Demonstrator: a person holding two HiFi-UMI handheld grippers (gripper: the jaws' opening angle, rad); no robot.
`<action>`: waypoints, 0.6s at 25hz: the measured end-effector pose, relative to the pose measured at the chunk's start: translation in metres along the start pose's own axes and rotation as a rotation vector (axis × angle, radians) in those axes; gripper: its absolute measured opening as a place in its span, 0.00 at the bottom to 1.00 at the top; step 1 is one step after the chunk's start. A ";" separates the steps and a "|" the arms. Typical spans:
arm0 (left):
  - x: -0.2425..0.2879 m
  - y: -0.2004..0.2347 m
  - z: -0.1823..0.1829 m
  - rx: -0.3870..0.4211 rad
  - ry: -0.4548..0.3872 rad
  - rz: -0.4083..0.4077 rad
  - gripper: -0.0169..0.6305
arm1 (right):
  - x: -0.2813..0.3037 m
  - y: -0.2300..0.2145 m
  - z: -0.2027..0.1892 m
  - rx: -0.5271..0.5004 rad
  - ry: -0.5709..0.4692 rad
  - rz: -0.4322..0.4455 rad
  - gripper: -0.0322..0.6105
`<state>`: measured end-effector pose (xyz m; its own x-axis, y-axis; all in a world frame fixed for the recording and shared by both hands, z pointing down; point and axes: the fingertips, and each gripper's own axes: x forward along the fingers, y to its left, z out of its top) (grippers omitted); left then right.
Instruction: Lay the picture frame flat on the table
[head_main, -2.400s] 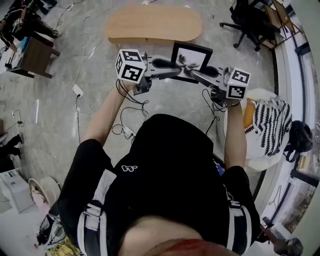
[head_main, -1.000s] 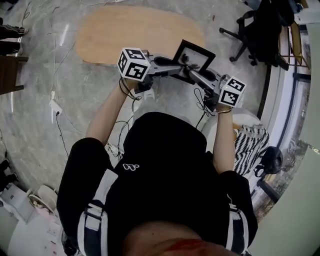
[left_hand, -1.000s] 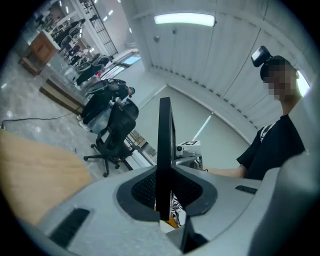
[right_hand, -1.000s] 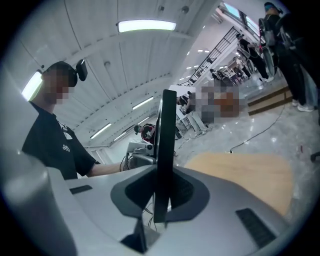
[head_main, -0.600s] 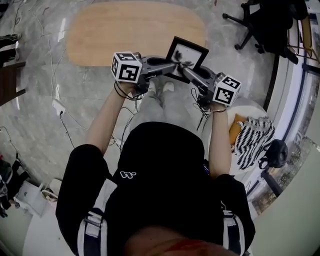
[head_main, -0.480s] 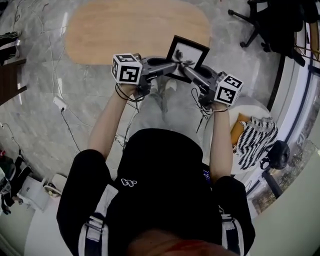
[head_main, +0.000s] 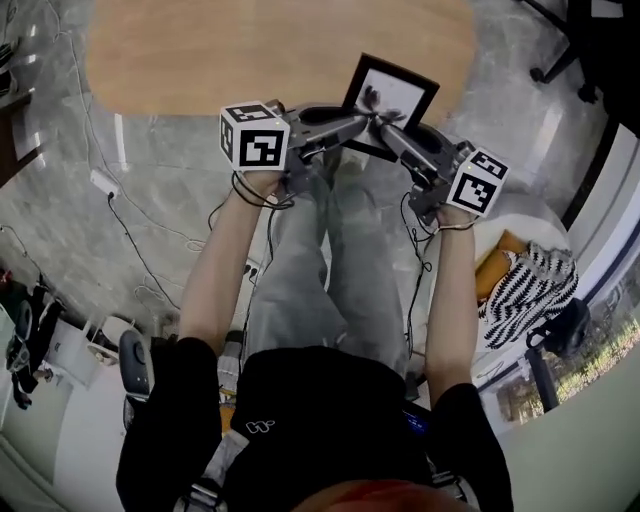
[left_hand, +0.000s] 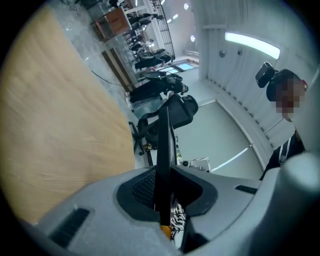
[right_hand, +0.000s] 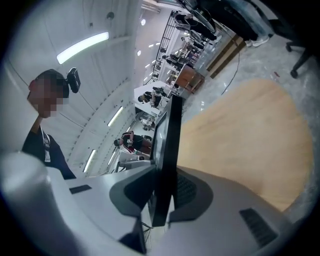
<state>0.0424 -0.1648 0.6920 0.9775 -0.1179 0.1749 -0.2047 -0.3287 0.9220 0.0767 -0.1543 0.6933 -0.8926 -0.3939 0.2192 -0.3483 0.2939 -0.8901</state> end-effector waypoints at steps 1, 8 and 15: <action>0.003 0.013 -0.006 -0.012 -0.002 0.007 0.12 | 0.002 -0.013 -0.006 0.009 -0.002 -0.004 0.13; 0.011 0.074 -0.027 -0.067 0.010 0.044 0.12 | 0.018 -0.073 -0.033 0.109 -0.032 -0.044 0.15; -0.001 0.106 -0.020 -0.045 0.014 0.111 0.29 | 0.015 -0.108 -0.005 0.161 -0.102 -0.050 0.11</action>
<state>0.0211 -0.1805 0.7964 0.9497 -0.1378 0.2813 -0.3094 -0.2714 0.9114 0.0994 -0.1879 0.7942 -0.8388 -0.4930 0.2309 -0.3341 0.1314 -0.9333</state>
